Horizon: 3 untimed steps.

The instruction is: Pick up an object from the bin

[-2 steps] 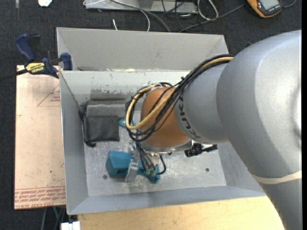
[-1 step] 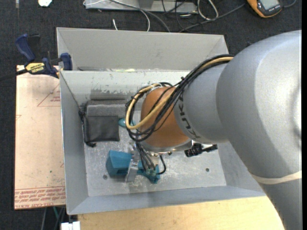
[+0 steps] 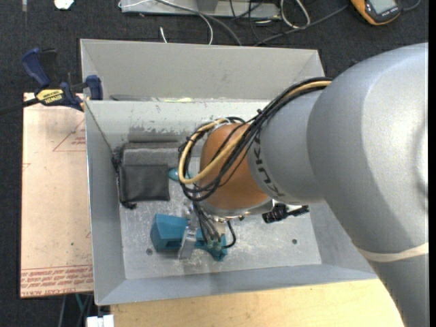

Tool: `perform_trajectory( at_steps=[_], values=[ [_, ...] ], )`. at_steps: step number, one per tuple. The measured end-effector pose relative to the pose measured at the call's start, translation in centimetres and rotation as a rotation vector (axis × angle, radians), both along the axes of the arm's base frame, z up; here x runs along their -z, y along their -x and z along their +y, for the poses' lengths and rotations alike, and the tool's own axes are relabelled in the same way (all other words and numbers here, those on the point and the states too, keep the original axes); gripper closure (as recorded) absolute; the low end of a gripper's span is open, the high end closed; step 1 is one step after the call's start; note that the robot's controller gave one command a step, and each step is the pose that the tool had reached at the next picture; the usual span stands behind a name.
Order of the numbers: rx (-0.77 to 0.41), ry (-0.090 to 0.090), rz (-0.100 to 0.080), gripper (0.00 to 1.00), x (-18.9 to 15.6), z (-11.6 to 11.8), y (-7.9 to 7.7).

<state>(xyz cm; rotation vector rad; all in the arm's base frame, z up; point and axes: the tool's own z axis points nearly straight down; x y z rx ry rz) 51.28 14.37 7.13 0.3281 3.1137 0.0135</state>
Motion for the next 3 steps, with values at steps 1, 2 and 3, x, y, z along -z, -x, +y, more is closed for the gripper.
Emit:
perform_trajectory(
  at_steps=[1, 2, 3],
  values=[
    [-0.279, 0.000, -0.011, 1.00, -0.1, -1.8, 1.8],
    [-0.265, 0.003, 0.003, 1.00, -6.3, -1.3, 2.0],
    [-0.371, 0.005, 0.006, 1.00, -11.9, -0.1, 1.6]
  ],
)
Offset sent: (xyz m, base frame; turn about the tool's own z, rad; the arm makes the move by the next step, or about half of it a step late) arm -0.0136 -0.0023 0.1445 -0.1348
